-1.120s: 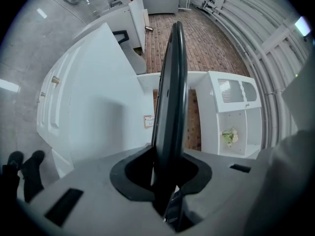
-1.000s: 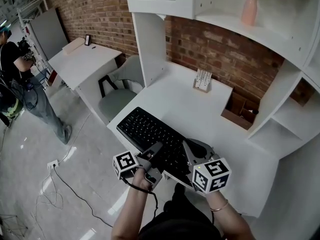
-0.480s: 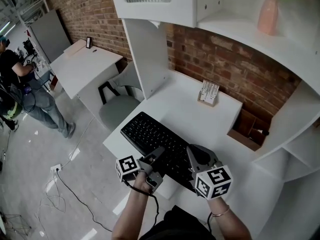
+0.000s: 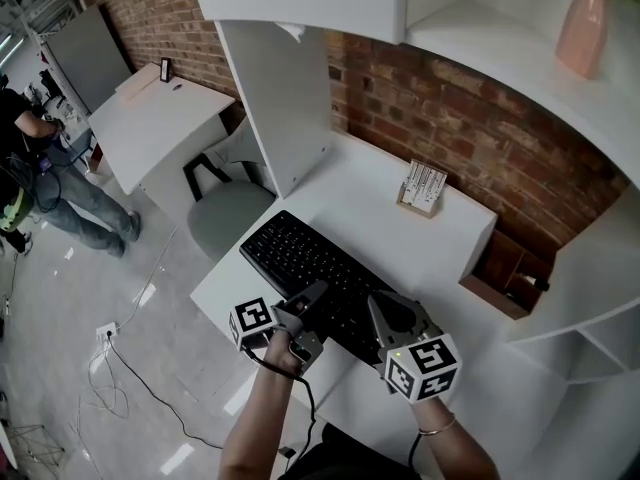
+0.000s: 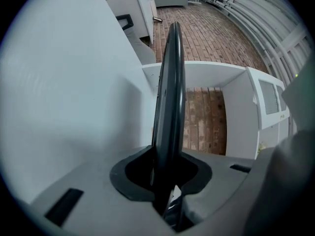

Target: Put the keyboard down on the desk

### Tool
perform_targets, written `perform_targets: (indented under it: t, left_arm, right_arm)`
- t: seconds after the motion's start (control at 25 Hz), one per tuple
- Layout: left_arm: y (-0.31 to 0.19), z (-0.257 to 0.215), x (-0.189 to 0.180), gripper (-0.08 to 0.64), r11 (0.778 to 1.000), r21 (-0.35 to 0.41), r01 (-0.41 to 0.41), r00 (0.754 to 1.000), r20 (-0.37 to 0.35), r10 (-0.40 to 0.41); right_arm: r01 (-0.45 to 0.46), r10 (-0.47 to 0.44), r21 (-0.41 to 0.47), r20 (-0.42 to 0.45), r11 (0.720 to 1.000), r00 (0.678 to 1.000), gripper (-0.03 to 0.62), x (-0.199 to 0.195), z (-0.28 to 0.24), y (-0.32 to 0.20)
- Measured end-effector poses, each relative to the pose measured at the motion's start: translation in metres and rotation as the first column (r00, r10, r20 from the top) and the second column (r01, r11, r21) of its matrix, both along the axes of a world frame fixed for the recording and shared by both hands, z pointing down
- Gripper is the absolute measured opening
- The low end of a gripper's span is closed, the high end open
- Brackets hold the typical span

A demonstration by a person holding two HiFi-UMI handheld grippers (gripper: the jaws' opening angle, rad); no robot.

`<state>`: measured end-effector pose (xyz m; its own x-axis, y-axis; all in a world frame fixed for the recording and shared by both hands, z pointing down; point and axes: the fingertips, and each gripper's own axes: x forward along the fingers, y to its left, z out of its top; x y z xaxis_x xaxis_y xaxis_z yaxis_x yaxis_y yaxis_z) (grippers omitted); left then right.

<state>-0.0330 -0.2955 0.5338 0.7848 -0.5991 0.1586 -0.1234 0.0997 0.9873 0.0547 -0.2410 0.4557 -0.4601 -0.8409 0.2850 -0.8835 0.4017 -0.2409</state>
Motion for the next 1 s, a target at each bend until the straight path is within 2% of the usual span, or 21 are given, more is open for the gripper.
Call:
perform_targets:
  t: [0.4,1.0]
  left_arm:
    - [-0.032,0.021,0.010,0.078,0.998,-0.049,-0.035,0.998,0.043,0.037]
    - [-0.039,0.048,0.007,0.081,0.988,-0.153,0.009,0.991,0.133,0.012]
  right_arm:
    - [0.017,-0.016,-0.063,0.017,0.998,1.000,0.006,-0.006,0.030,-0.022]
    - [0.010,-0.008,-0.094,0.025,0.996,1.000,0.006,-0.002,0.036,-0.035]
